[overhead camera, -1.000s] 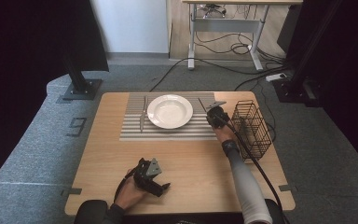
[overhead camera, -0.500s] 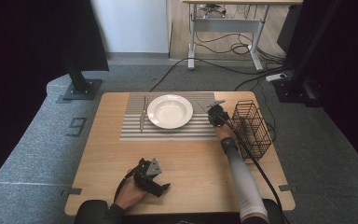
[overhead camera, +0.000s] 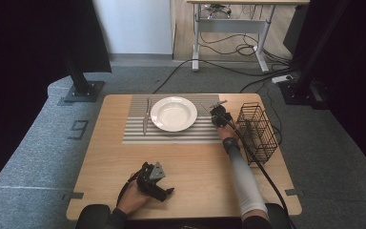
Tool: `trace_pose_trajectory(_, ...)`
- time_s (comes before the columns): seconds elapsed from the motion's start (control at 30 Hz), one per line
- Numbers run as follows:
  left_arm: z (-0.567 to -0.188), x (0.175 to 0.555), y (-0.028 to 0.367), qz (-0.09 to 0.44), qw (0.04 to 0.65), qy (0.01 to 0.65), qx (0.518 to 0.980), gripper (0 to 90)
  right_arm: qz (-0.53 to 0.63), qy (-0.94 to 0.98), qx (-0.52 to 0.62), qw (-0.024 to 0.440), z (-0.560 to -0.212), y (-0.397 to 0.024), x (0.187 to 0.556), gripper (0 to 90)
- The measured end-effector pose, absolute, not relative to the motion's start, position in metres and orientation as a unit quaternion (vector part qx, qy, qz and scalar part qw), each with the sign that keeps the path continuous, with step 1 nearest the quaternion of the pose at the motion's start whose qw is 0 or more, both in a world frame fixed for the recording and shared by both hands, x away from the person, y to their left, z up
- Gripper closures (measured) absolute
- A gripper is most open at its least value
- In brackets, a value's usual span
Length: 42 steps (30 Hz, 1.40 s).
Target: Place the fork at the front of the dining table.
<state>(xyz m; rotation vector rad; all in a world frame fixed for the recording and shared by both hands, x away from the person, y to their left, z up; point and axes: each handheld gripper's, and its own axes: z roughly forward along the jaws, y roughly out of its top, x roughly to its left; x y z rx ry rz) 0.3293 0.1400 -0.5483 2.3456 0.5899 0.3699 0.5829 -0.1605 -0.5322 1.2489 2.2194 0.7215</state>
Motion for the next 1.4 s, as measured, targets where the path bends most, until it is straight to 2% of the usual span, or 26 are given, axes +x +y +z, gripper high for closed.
trace_pose_trajectory(0.57,-0.548,0.329,0.139,0.138,0.341,0.226,0.902,0.0,0.272,0.808,0.468,0.234,-0.537,-0.163,0.591,84.1)
trace_pose_trajectory(1.0,-0.548,0.328,0.138,0.137,0.341,0.224,0.903,0.0,0.292,0.812,0.451,0.228,-0.528,-0.165,0.575,71.0)
trace_pose_trajectory(1.4,-0.548,0.328,0.137,0.134,0.341,0.221,0.904,0.0,0.283,0.798,0.491,0.208,-0.530,-0.179,0.552,50.3)
